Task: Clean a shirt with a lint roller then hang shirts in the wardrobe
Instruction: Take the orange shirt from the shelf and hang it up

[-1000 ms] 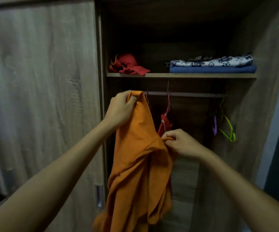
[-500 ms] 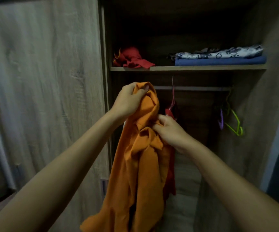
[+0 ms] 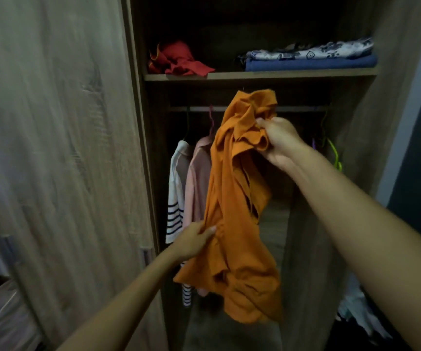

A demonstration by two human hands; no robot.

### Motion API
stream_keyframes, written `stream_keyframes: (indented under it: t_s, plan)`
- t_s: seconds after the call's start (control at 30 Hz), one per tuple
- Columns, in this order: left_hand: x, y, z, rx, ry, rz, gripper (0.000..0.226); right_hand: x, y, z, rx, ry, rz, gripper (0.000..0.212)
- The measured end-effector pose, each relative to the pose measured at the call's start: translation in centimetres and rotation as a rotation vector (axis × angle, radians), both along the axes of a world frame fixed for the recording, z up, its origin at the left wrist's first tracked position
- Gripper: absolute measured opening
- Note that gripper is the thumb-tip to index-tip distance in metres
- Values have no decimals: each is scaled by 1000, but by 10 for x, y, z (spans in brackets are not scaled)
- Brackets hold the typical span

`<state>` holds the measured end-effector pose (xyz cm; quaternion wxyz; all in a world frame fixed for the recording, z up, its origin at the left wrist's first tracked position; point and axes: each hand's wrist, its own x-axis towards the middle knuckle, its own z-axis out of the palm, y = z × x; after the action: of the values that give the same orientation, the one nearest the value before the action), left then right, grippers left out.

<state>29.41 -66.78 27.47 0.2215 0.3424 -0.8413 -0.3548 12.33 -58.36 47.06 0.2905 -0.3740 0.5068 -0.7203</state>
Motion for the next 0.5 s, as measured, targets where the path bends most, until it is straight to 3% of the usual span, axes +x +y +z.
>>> stream_keyframes:
  t_s: [0.1, 0.2, 0.27, 0.37, 0.43, 0.5]
  plan:
    - [-13, 2, 23, -25, 94, 85, 32, -20, -2, -15, 78, 83, -159, 25]
    - [-29, 5, 56, 141, 242, 191, 36, -25, -4, -57, 286, 337, -292, 61]
    - [-43, 2, 73, 257, 340, 257, 35, -17, -1, -86, 379, 472, -324, 69]
    - [-59, -2, 92, 465, 472, 261, 31, 0, 9, -124, 311, 535, -150, 58]
    - [-64, -4, 100, 628, 563, 224, 30, 12, 19, -139, 223, 487, 65, 65]
    - [-68, -7, 107, 731, 662, 203, 31, 16, 19, -147, 175, 469, 153, 77]
